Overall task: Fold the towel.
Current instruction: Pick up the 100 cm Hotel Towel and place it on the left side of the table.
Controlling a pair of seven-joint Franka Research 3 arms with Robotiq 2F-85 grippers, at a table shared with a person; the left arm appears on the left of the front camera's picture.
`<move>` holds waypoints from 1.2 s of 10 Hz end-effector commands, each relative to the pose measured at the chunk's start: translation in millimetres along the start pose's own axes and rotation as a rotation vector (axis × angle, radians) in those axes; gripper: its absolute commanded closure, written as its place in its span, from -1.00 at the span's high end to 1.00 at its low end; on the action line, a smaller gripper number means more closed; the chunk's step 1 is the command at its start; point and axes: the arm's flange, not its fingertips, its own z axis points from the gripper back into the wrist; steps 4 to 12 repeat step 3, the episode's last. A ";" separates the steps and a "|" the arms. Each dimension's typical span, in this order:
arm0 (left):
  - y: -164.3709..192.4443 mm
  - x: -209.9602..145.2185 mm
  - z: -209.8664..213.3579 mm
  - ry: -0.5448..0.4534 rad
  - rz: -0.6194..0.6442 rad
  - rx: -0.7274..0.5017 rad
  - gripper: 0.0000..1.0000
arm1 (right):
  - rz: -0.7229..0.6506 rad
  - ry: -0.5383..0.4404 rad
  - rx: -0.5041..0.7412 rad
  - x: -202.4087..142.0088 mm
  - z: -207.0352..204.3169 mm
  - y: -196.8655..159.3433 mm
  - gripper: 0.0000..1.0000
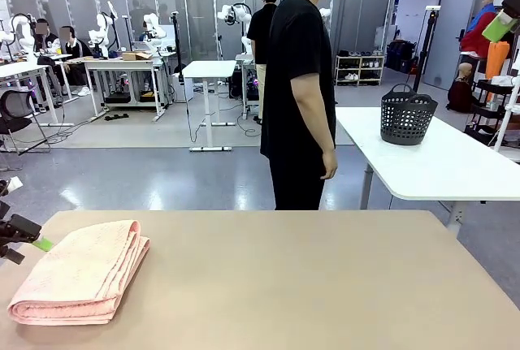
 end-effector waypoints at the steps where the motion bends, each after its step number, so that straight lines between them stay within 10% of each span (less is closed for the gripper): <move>1: 1.0 4.1 -1.0 -0.003 0.000 -0.002 1.00 | -0.014 -0.006 0.002 1.5 0.1 0.6 1.00; 12: 1.0 4.1 -1.0 -0.003 0.000 -0.002 1.00 | -0.014 -0.006 0.002 1.5 0.1 0.6 1.00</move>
